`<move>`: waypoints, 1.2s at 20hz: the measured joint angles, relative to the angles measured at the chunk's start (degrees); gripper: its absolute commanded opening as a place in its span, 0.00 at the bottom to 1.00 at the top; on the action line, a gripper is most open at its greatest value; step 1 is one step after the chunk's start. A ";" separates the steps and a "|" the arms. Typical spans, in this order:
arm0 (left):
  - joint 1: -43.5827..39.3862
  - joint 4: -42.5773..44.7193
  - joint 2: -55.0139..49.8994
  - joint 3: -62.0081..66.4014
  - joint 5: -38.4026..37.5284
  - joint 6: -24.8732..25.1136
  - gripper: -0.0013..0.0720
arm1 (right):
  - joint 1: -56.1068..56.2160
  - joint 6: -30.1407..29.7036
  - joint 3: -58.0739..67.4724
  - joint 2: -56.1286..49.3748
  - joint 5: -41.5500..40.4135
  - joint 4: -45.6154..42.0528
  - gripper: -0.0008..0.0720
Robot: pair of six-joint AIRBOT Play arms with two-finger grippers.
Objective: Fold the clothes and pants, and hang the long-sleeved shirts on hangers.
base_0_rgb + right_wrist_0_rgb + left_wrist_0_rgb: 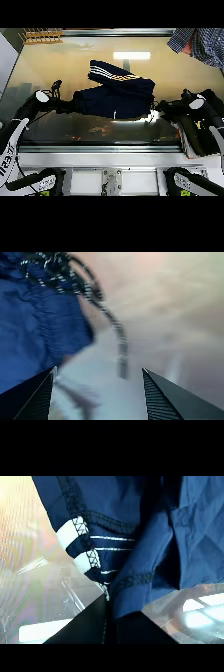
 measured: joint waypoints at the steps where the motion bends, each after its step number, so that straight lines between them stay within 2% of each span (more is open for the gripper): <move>1: 0.04 0.00 0.07 0.00 0.00 0.00 0.02 | 1.11 -0.81 -0.61 -1.62 -1.99 3.23 0.81; 5: 0.11 0.00 0.17 0.00 0.00 -0.02 0.02 | 5.40 -2.89 -1.84 -6.73 -8.26 13.64 0.79; 6: 0.11 0.00 0.17 0.00 0.02 -0.02 0.02 | 6.19 -3.23 -1.90 -7.37 -9.42 15.17 0.64; 9: 0.11 -0.02 0.17 0.00 0.04 -0.04 0.02 | 7.50 -5.22 -2.16 -8.57 -11.50 16.87 0.08; 12: 0.33 -0.02 0.20 0.26 -0.50 -0.09 0.02 | 7.82 -9.79 -1.51 -8.68 -11.41 17.35 0.05; 14: 1.53 -0.04 0.48 2.54 -3.06 -0.15 0.02 | 7.65 -11.87 1.53 -7.63 -8.17 13.53 0.05; 19: 6.43 -2.71 5.53 17.11 -13.49 -0.13 0.02 | 7.34 -11.17 21.62 -0.83 9.97 -6.29 0.05; 21: 7.52 -4.83 9.62 24.72 -16.48 -0.17 0.02 | 7.32 -10.71 30.71 2.73 17.03 -10.99 0.05; 24: 7.74 -6.05 16.74 34.67 -18.21 -0.66 0.02 | 7.28 -9.79 40.96 9.01 23.17 -14.51 0.05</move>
